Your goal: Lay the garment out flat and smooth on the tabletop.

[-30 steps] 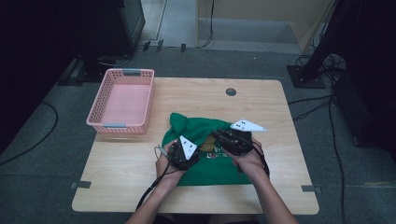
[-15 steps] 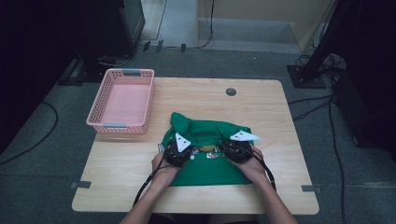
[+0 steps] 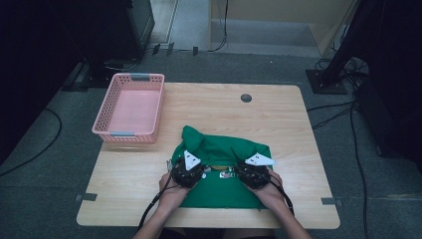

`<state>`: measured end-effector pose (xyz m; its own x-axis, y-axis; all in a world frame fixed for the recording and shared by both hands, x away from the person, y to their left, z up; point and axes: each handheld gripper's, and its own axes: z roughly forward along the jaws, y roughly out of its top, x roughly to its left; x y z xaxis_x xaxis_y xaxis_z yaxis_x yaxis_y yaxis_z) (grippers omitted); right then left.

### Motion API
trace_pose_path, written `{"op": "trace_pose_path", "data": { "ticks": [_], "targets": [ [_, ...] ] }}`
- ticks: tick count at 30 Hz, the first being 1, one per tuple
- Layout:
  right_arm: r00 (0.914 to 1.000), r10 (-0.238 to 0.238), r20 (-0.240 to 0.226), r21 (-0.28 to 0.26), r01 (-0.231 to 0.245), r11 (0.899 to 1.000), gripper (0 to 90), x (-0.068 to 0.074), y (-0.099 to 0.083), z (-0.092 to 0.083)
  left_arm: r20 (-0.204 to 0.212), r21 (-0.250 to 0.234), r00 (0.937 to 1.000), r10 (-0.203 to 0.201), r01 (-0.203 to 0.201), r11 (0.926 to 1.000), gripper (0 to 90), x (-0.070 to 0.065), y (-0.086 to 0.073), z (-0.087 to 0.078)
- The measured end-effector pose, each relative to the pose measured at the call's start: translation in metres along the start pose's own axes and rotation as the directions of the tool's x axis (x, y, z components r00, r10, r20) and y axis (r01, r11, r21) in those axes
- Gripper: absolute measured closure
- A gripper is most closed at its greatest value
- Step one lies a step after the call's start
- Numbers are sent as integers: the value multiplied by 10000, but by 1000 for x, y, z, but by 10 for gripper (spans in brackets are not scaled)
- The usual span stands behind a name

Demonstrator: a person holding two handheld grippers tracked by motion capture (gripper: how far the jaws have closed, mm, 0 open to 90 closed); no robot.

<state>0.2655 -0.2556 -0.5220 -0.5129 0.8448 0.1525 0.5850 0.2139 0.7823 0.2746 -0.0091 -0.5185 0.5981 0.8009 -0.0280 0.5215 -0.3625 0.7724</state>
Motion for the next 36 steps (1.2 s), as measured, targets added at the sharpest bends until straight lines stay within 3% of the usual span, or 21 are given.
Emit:
{"op": "trace_pose_path", "data": {
  "ticks": [5, 7, 9, 11, 14, 16, 17, 18, 19, 20, 21, 22, 23, 24, 27, 30, 36],
  "targets": [
    [9998, -211, 25, 128, 210, 9997, 812, 11, -8, -12, 133, 92, 9999, -56, 55, 9999, 840, -7, -4, -11],
    [9997, 118, -232, -89, -120, 9999, 814, 11, -2, -19, 295, -103, 9994, -165, 168, 9998, 841, -8, 2, -16],
    [9992, 315, -239, -705, -331, 9970, 815, 10, 15, -28, 460, -426, 9986, -270, 290, 9987, 838, -6, 17, -22],
    [9991, 432, -15, -1216, -430, 9916, 817, 7, 40, -34, 370, -794, 9987, -352, 380, 9961, 834, -1, 38, -25],
    [9978, 561, 363, -1616, -496, 9856, 821, -2, 78, -28, -99, -1259, 9975, -705, 687, 9897, 835, 18, 86, -15],
    [9933, 1029, 535, -1905, -910, 9775, 819, -13, 105, -20, -382, -1480, 9936, -1063, 996, 9840, 825, 32, 111, -4],
    [9895, 1208, 795, -2099, -1018, 9724, 808, -19, 118, -16, -588, -1639, 9885, -1396, 1284, 9781, 790, 41, 124, 3],
    [9839, 1371, 1143, -2287, -1083, 9675, 755, -25, 131, -11, -900, -1840, 9819, -1668, 1482, 9717, 687, 47, 133, 8],
    [9793, 1490, 1371, -2499, -1114, 9618, 680, -31, 138, -7, -1561, -1969, 9686, -1937, 1617, 9670, 556, 55, 144, 13],
    [9709, 1855, 1515, -2809, -1376, 9498, 589, -39, 146, -3, -2128, -2138, 9498, -2295, 1839, 9594, 430, 65, 153, 18],
    [9614, 2334, 1455, -3008, -1818, 9362, 521, -49, 153, 0, -2270, -2313, 9406, -2525, 1998, 9522, 356, 72, 159, 19],
    [9593, 2514, 1288, -2967, -2046, 9328, 461, -54, 156, 2, -2430, -2405, 9317, -2699, 2117, 9473, 285, 77, 162, 19],
    [9588, 2552, 1244, -2925, -2103, 9328, 428, -58, 157, 4, -2480, -2413, 9281, -2777, 2184, 9455, 265, 80, 163, 19],
    [9592, 2517, 1287, -2868, -2069, 9354, 414, -59, 157, 5, -2437, -2408, 9292, -2777, 2195, 9454, 262, 83, 163, 18],
    [9686, 2061, 1389, -2714, -1630, 9486, 369, -61, 148, 6, -2438, -1915, 9412, -2339, 1897, 9630, 214, 84, 156, 22],
    [9701, 2026, 1334, -2565, -1637, 9526, 367, -63, 140, 8, -2302, -1648, 9434, -2389, 2042, 9650, 214, 82, 145, 30],
    [9739, 1889, 1257, -2145, -1592, 9637, 368, -63, 128, 16, -2083, -1084, 9546, -2131, 1940, 9750, 214, 71, 132, 47]
  ]
}}
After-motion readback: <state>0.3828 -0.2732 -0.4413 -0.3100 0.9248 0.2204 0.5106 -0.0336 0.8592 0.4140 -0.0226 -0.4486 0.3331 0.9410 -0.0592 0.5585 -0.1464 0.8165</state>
